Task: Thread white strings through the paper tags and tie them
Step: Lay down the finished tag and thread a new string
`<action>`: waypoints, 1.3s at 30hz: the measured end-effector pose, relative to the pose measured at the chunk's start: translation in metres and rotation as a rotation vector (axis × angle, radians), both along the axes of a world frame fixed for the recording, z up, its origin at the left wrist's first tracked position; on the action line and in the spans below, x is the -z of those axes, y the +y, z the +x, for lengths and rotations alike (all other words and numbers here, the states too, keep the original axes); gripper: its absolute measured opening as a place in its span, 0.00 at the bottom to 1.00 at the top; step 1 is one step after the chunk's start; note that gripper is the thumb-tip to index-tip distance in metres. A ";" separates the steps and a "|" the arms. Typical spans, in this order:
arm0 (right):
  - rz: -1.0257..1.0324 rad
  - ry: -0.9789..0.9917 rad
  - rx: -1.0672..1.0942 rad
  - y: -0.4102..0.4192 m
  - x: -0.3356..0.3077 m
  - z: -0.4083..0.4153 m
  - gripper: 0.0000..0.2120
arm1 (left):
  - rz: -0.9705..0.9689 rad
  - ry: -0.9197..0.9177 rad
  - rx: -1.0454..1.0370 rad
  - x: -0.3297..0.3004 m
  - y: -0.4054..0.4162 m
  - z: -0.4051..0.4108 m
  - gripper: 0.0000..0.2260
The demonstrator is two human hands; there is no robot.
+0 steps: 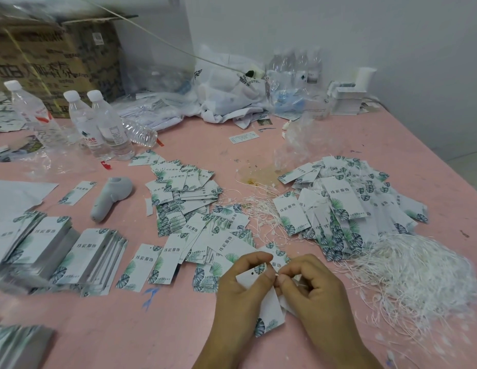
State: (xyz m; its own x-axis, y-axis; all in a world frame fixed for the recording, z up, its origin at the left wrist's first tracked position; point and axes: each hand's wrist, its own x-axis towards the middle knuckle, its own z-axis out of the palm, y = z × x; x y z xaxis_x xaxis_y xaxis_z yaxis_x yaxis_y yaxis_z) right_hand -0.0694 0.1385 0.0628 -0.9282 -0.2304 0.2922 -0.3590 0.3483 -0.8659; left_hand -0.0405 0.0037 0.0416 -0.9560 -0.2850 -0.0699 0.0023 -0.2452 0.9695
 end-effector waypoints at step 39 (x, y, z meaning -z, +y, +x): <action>-0.078 -0.067 0.104 -0.003 -0.003 0.002 0.15 | 0.177 0.043 0.177 0.006 0.000 -0.004 0.20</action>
